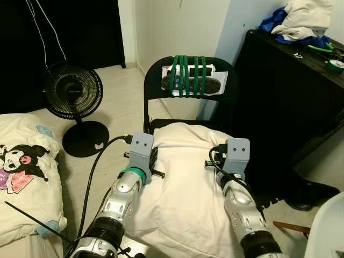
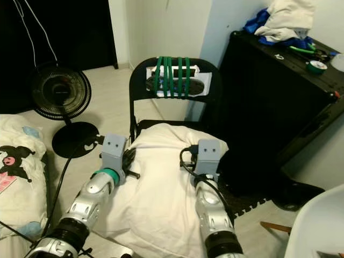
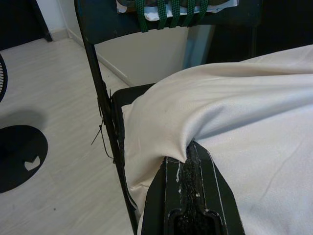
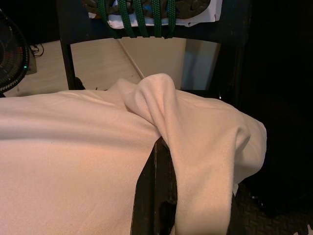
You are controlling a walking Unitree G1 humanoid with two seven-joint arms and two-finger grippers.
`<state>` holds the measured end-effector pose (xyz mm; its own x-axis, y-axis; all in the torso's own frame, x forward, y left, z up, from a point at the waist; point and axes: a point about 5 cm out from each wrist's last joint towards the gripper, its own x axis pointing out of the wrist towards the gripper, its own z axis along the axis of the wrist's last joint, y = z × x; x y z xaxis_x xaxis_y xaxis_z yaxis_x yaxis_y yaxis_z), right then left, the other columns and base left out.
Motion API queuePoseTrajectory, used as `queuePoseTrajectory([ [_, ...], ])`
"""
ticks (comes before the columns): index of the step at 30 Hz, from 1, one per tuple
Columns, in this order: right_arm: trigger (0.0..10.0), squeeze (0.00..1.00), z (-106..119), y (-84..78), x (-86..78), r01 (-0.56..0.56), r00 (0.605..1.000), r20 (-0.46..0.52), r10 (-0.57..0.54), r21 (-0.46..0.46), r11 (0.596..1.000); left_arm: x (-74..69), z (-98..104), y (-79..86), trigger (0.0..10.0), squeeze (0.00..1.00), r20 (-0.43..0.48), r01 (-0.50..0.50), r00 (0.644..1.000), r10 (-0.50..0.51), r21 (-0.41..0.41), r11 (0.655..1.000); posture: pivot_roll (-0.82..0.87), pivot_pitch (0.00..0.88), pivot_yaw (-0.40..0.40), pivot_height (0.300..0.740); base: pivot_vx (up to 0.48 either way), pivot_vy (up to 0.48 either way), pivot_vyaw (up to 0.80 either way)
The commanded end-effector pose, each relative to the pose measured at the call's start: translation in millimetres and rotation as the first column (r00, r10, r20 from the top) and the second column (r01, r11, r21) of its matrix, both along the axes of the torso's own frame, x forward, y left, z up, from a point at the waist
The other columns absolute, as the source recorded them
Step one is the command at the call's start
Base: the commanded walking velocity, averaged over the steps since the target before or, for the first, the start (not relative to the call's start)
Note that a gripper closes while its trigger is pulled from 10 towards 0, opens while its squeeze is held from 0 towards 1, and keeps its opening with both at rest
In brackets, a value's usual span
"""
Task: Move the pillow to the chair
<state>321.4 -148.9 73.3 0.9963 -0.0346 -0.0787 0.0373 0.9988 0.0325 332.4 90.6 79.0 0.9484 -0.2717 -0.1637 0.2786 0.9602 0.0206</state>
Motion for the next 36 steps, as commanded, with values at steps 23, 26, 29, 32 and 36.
queuePoseTrajectory([
  [23,10.0,0.00,3.2,-2.8,0.9,0.024,0.999,0.029,-0.024,-0.004,1.000,0.0,1.8,5.0,10.0,0.00,0.019,-0.034,0.999,0.034,0.000,0.999,-0.07,0.004,-0.016,0.740,0.000,0.000,0.00],
  [26,10.0,0.00,1.8,-1.0,0.1,0.020,0.999,0.025,-0.020,-0.002,1.000,0.2,2.1,5.4,10.0,0.00,0.020,-0.036,0.999,0.036,0.001,0.999,-0.07,0.004,-0.016,0.740,0.000,0.000,0.00],
  [29,10.0,0.00,1.8,-1.0,0.3,0.019,1.000,0.024,-0.019,-0.001,1.000,0.4,2.3,5.8,10.0,0.00,0.021,-0.038,0.999,0.038,0.003,0.999,-0.07,0.005,-0.018,0.740,0.000,0.000,0.00],
  [32,10.0,0.00,1.8,-1.5,0.5,0.019,1.000,0.022,-0.019,-0.002,1.000,0.5,2.1,7.0,10.0,0.00,0.020,-0.043,0.999,0.043,0.003,0.999,-0.07,0.005,-0.018,0.740,0.000,0.000,0.00],
  [36,10.0,0.00,2.2,-2.1,0.7,0.019,1.000,0.023,-0.019,-0.003,1.000,-0.2,1.3,7.0,10.0,0.00,0.018,-0.046,0.999,0.045,0.003,0.999,-0.07,0.007,-0.017,0.740,0.000,0.000,0.00],
])
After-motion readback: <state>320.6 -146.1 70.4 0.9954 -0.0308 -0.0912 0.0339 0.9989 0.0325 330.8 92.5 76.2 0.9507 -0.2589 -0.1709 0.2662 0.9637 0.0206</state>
